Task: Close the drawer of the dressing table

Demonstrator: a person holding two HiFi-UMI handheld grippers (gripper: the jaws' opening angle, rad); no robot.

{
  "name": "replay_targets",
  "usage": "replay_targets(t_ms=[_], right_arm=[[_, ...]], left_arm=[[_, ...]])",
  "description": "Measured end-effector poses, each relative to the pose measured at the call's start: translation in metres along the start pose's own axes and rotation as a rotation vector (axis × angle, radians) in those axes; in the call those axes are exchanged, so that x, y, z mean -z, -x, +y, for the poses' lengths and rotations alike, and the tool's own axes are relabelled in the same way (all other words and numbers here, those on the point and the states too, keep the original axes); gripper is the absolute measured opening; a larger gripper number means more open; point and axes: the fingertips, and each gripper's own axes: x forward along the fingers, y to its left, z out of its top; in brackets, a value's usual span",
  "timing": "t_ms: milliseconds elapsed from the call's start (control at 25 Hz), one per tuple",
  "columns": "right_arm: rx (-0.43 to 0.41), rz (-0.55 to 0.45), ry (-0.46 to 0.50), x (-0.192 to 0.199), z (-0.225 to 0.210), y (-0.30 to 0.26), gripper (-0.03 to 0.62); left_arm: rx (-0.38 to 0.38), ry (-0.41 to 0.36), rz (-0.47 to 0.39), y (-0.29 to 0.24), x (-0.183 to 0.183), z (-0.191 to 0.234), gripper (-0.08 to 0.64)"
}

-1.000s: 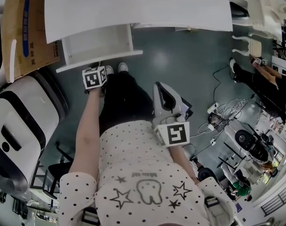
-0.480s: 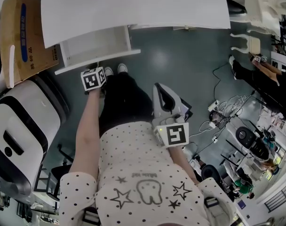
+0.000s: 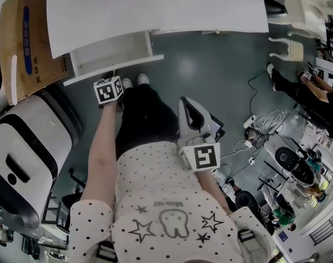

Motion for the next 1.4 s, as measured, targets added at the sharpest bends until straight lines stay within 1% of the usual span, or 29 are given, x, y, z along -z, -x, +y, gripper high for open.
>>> replay_targets(t_ms=[400,1400], right_arm=[[0.002,0.002,-0.002,-0.0013,-0.0003,-0.0014,0.003],[0.021,0.005,-0.007,-0.0013,-0.0093,-0.0041,0.003]], left_arm=[[0.006,-0.005,0.001,0.0003,-0.0024,0.0002,0.089],[-0.007,-0.005,0.002,-0.0068,-0.0101,0.0040,0.089]])
